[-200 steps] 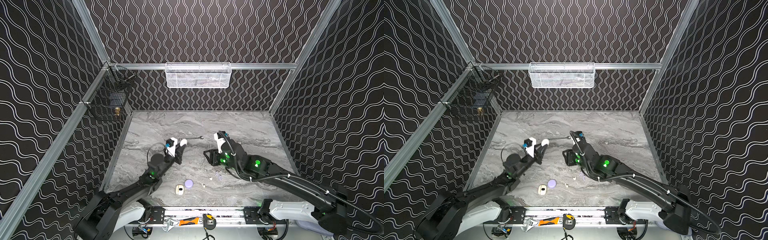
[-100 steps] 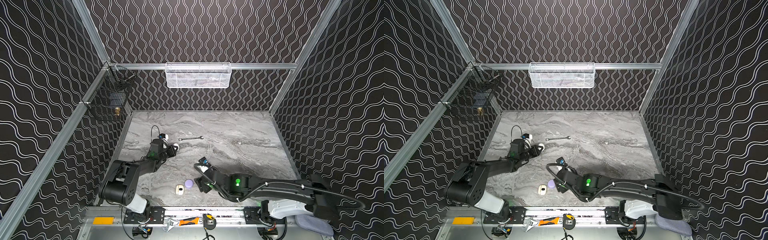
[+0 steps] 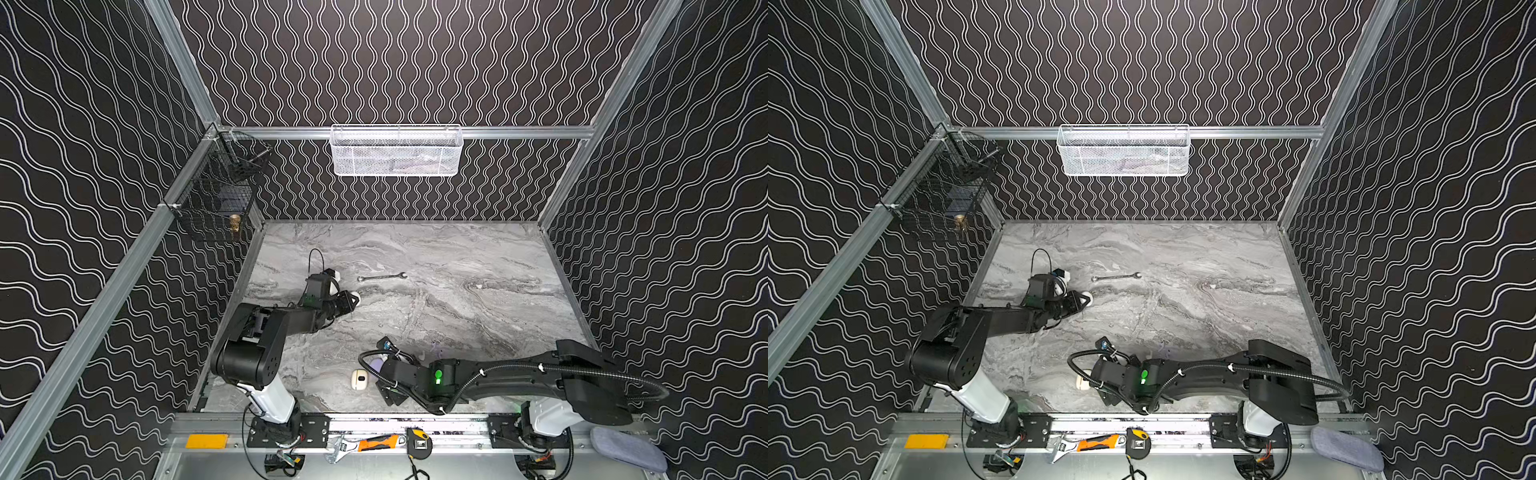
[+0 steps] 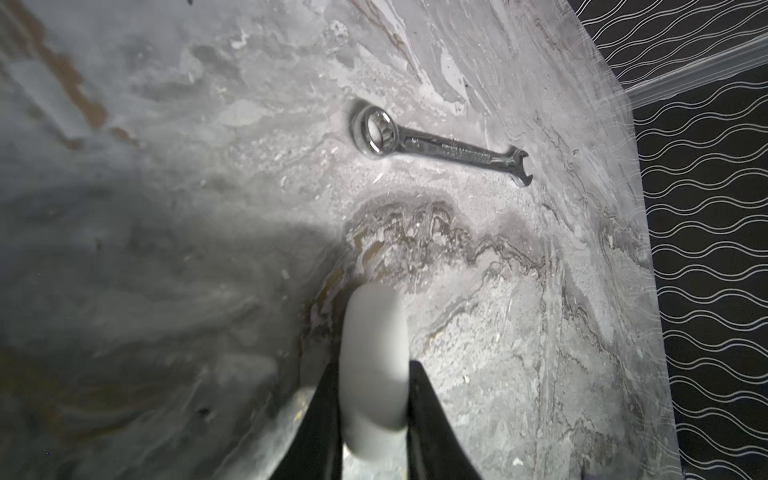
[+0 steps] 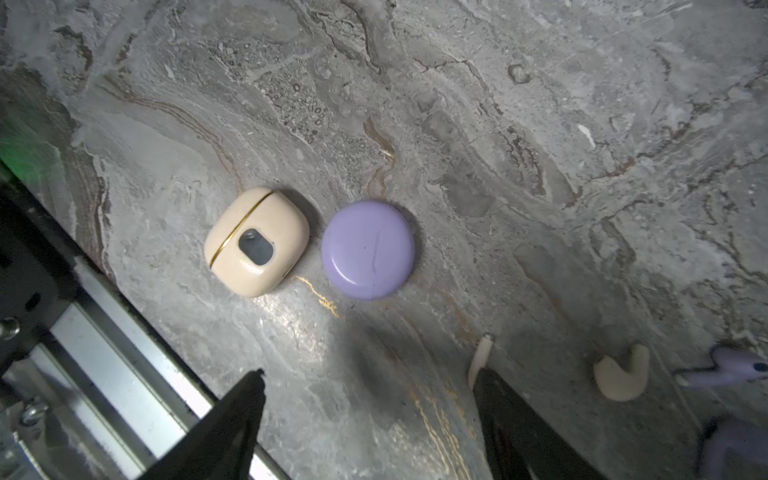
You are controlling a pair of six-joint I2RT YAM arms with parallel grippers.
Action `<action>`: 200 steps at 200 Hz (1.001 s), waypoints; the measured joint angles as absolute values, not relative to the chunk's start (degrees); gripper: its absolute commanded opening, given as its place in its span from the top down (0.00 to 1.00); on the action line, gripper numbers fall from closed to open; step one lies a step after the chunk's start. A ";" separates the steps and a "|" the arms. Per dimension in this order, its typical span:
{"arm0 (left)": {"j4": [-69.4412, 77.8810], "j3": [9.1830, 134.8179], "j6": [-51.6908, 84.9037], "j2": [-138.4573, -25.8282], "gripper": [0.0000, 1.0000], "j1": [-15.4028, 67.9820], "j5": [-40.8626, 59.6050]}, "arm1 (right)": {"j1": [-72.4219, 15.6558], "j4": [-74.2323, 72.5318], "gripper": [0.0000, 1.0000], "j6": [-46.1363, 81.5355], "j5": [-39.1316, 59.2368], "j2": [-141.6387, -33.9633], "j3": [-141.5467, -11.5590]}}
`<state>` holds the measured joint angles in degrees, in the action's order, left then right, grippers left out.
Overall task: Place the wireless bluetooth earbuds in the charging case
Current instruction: 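Set the white case down with the left gripper while the right reaches the purple case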
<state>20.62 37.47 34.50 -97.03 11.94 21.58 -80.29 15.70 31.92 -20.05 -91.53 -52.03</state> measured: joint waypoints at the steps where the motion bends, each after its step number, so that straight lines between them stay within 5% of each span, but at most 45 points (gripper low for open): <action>1: 20.67 37.54 34.50 -97.14 0.90 11.94 21.65 | -80.29 15.70 0.16 31.92 -20.05 -91.59 -52.07; 16: 21.58 38.13 34.50 -98.28 0.83 11.86 22.33 | -80.47 15.55 0.15 31.88 -20.05 -92.84 -52.58; 55: 20.80 38.11 34.37 -98.35 0.48 11.46 21.85 | -80.44 15.64 0.14 30.83 -20.08 -97.03 -54.61; 94: 19.22 37.26 34.06 -95.48 0.27 11.42 18.81 | -80.18 16.45 0.16 29.89 -20.47 -101.67 -58.19; 150: 14.68 35.00 33.80 -89.78 0.16 11.29 12.51 | -78.56 16.67 0.23 28.93 -20.51 -105.36 -60.53; 200: 12.29 31.24 33.52 -80.53 0.16 11.25 6.22 | -78.08 16.38 0.29 28.97 -20.64 -106.32 -60.77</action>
